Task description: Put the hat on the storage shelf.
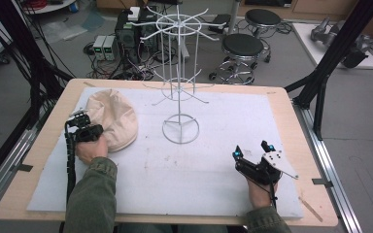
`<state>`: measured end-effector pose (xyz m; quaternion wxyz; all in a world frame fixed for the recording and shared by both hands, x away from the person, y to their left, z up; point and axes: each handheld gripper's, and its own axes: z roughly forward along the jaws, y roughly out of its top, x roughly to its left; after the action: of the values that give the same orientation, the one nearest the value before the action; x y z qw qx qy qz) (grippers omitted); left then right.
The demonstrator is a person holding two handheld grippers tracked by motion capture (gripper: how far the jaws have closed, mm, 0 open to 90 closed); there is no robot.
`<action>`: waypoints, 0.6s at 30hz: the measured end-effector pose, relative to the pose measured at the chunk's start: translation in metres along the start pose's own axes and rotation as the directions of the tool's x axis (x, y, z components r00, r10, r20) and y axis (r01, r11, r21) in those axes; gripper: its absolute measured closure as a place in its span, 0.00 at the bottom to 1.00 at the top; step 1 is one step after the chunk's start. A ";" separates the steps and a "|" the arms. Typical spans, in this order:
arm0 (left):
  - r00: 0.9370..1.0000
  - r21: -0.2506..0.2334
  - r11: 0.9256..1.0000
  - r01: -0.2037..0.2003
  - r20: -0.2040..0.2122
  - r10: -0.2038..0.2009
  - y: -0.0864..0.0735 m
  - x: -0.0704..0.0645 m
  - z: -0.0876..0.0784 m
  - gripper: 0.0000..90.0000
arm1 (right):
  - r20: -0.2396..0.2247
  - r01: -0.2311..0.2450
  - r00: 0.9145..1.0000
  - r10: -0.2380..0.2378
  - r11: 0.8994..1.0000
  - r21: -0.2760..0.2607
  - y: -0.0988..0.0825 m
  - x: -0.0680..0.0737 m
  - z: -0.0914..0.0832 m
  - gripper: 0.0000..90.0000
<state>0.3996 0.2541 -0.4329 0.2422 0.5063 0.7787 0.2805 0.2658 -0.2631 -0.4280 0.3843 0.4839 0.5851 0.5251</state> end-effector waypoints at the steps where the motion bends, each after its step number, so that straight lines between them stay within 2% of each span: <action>1: 1.000 -0.005 1.000 -0.007 0.011 0.007 0.000 0.000 -0.001 0.82 | 0.000 -0.002 1.000 0.002 1.000 0.000 0.000 0.000 0.000 0.07; 5: 0.996 -0.043 0.998 -0.044 0.072 0.047 -0.002 -0.001 -0.003 0.83 | -0.002 0.004 1.000 -0.004 1.000 -0.003 0.000 -0.001 -0.001 0.07; 7: 0.994 -0.059 0.998 -0.016 0.106 0.022 -0.004 0.001 -0.004 0.84 | -0.001 -0.003 1.000 0.003 1.000 -0.002 0.001 -0.001 -0.001 0.07; 9: 0.989 -0.066 0.998 0.003 0.150 0.007 -0.005 0.005 -0.005 0.85 | 0.003 0.005 1.000 -0.005 1.000 -0.008 0.001 -0.002 -0.001 0.07; 13: 0.985 -0.091 0.996 0.012 0.175 0.004 -0.005 0.012 -0.010 0.86 | 0.001 0.007 1.000 -0.007 1.000 -0.008 0.001 -0.001 -0.002 0.07; 16: 0.974 -0.093 0.995 0.038 0.225 -0.016 -0.003 0.018 -0.013 0.87 | 0.002 0.008 1.000 -0.008 1.000 -0.007 0.001 0.000 -0.001 0.07; 18: 0.964 -0.097 0.994 0.051 0.264 -0.024 -0.002 0.021 -0.016 0.87 | 0.000 0.010 1.000 -0.010 1.000 -0.006 0.001 0.000 -0.002 0.07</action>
<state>0.3799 0.2694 -0.4242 0.3741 0.5110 0.7337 0.2463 0.2645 -0.2638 -0.4271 0.3884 0.4799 0.5860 0.5248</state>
